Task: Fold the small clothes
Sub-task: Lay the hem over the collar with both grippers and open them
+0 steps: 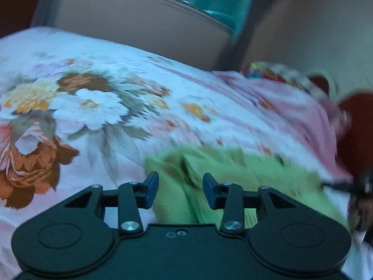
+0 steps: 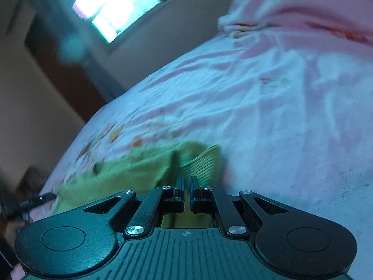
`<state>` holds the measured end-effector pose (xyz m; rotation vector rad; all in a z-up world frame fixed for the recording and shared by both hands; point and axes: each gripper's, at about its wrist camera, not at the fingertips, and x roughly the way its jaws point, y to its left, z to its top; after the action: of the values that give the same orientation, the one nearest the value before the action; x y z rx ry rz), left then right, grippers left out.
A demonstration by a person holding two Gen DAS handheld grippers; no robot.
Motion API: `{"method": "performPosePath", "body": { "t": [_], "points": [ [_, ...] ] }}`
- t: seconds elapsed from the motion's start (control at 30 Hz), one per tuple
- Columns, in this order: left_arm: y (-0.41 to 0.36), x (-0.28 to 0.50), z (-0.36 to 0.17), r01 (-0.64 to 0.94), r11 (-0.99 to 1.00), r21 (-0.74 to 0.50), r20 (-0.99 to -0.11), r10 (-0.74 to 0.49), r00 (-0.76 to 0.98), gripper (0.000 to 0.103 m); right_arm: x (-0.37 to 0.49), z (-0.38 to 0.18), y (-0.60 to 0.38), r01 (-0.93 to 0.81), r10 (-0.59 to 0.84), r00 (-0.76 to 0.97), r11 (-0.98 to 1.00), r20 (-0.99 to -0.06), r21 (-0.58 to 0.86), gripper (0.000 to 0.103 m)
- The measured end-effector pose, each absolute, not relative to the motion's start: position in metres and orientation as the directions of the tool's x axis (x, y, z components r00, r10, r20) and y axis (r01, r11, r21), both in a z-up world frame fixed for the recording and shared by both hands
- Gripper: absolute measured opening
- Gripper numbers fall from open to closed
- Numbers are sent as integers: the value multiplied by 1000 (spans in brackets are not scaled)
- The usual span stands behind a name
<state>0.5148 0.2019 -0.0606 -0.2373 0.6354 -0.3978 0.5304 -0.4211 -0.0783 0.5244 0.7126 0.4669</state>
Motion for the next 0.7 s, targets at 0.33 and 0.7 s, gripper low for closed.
{"method": "performPosePath", "body": {
  "t": [0.33,0.7],
  "points": [
    [146,514,-75,426,872,-242,-611,-478,632,37,517,-68,-345,-437,572,573,819,-587,372,4],
    [149,587,-74,277,918,-283,-568,-394,723,39,594,-72,-368,-196,478,687,847,-547,494,4]
  ]
}}
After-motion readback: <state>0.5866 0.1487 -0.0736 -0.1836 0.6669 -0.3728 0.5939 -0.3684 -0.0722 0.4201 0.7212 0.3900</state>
